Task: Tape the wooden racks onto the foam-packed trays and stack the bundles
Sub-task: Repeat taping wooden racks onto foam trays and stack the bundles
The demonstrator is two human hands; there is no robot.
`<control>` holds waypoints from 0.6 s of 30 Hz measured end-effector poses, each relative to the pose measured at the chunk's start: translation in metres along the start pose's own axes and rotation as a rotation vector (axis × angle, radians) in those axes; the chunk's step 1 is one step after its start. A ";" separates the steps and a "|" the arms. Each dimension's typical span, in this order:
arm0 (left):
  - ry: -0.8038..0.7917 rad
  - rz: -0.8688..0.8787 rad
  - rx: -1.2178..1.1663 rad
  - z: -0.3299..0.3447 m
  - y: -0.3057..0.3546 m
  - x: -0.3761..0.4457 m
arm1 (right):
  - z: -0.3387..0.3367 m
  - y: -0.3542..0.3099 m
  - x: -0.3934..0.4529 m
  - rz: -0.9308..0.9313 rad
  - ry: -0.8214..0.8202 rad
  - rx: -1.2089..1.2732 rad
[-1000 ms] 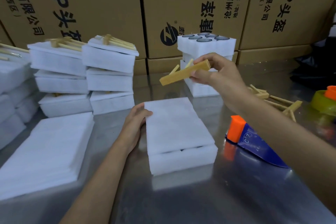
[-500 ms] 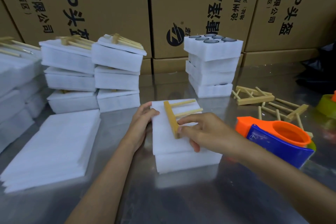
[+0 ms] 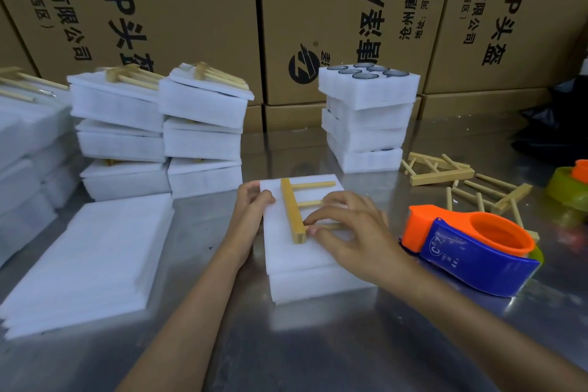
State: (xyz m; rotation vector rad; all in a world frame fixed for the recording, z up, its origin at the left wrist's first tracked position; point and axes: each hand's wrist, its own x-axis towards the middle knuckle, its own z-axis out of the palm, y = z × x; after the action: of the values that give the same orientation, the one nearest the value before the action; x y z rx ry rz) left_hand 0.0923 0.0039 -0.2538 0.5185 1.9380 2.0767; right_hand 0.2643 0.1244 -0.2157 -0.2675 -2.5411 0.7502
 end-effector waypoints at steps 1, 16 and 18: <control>0.000 0.000 0.008 0.001 0.000 -0.001 | 0.002 0.003 0.001 0.052 0.072 0.052; 0.075 -0.165 -0.260 0.014 0.010 -0.010 | -0.005 0.006 -0.020 0.612 -0.001 0.805; 0.110 -0.127 -0.216 0.013 0.010 -0.010 | -0.008 0.003 -0.026 0.616 -0.017 0.815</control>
State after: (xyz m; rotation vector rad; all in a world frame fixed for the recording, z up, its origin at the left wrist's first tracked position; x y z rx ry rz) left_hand 0.1074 0.0113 -0.2440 0.2339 1.7225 2.2369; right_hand 0.2911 0.1224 -0.2220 -0.7546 -1.9324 1.9200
